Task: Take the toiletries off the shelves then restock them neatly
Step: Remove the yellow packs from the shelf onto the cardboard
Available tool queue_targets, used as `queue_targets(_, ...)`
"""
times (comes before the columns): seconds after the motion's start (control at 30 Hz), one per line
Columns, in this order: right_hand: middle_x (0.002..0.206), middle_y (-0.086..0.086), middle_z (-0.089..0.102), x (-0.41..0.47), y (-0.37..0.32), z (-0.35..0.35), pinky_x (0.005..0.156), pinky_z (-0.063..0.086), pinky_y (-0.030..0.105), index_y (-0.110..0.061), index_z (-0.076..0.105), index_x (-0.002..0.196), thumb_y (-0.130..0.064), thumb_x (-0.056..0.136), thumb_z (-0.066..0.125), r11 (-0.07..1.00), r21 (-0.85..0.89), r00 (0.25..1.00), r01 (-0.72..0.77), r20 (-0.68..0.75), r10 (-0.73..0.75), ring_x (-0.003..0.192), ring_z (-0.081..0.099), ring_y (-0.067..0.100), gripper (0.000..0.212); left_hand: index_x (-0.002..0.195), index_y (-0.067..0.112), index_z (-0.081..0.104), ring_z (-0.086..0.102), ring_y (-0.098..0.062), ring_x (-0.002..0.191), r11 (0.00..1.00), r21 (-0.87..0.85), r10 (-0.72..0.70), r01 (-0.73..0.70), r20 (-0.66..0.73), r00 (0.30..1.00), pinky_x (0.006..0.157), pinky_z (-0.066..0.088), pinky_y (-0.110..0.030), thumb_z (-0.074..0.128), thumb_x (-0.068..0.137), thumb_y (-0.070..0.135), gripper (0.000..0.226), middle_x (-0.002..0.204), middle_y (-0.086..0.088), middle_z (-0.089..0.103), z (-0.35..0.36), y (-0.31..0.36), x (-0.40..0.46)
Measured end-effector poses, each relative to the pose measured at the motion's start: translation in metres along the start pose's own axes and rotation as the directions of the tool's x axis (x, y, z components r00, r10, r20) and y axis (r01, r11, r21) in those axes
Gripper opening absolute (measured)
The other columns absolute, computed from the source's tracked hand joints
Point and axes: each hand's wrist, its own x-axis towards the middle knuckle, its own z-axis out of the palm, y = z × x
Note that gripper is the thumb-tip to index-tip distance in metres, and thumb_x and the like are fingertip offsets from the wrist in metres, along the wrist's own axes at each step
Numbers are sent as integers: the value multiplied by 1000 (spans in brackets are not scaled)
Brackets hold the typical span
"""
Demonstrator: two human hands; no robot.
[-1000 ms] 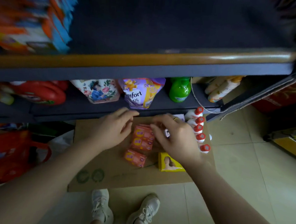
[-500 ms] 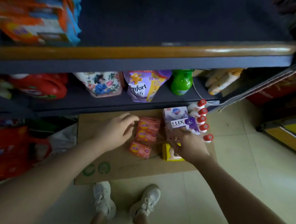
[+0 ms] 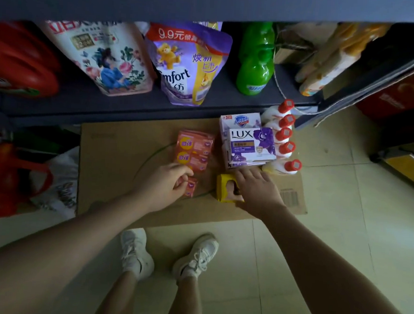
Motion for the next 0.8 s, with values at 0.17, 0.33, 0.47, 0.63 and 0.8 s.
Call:
queue_targets(0.17,132,2,50,-5,5,-2,103,36,36,-19,40,132,-38,63,76,947,320,994,20,-111,17,125,45,24,80,127,17,50,58,-15,89,955,-236,-149,182,153,977,76,43,-22,63,87,19,43,111,0,59,17,19,6)
queue_targets(0.33,113,-3,61,-33,7,-20,88,51,43,-17,47,128,-28,57,77,430,890,982,152,-186,36,102,61,17,79,119,46,40,58,-7,104,797,-594,-14,108,161,987,91,46,-21,76,73,37,59,119,11,53,6,60,10)
queue_targets(0.47,115,-1,61,-50,6,-45,89,49,42,-18,47,130,-29,59,77,466,859,971,211,-240,3,104,59,17,79,107,38,52,58,4,94,765,-627,-58,148,162,985,79,48,-18,76,63,54,52,106,17,61,-10,87,11)
queue_targets(0.63,122,-8,54,-68,9,-75,94,41,16,-26,52,122,-51,62,72,574,794,967,199,-254,17,110,47,-6,69,103,23,58,61,-7,80,631,-691,-263,351,235,936,64,48,-18,69,81,17,26,94,8,64,-18,101,12)
queue_targets(0.8,129,3,51,-91,37,-72,84,51,23,-27,46,130,-18,69,73,112,993,1000,28,-26,-12,100,59,12,68,105,26,58,67,-15,77,204,-879,-229,432,386,894,65,54,-29,55,87,7,26,94,1,66,-22,88,6)
